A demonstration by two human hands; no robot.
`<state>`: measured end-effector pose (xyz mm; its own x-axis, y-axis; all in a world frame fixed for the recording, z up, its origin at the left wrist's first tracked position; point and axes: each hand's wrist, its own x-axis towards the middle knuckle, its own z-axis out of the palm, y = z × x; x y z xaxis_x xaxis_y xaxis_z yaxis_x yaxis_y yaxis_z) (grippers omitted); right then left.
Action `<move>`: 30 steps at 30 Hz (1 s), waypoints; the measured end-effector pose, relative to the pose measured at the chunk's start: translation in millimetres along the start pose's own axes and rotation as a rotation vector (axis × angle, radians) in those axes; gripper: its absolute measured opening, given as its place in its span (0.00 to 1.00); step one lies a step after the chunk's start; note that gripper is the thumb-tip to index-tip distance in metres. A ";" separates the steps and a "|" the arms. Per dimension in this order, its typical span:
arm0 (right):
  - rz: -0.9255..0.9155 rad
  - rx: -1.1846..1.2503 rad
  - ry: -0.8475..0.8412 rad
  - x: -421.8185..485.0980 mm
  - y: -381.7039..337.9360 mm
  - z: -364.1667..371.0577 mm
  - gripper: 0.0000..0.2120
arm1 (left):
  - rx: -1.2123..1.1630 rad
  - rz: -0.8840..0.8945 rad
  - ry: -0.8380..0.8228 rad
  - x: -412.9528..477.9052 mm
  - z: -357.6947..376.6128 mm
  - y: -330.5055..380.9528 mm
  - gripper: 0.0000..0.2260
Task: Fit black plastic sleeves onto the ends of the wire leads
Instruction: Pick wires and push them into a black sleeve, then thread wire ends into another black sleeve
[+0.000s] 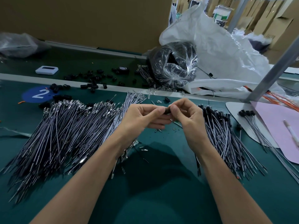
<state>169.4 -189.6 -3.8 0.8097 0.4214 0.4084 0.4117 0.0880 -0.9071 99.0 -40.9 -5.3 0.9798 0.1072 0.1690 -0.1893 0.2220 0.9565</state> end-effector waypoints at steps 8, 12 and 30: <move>0.124 0.295 0.140 8.5 -50.1 -96.2 0.08 | -0.039 0.091 0.411 1.1 -24.8 8.4 0.19; 0.101 -0.320 0.273 11.0 -63.7 -156.8 0.06 | -0.041 0.124 0.513 -1.4 -25.1 8.1 0.18; -0.021 -0.710 -0.062 27.7 -6.8 -9.2 0.26 | 1.375 -0.106 0.503 -1.1 -27.4 -15.2 0.10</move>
<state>192.8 -186.8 14.6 0.7822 0.4781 0.3994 0.6167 -0.5037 -0.6050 99.0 -17.8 -26.6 0.8048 0.5326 0.2620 0.3722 -0.7967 0.4763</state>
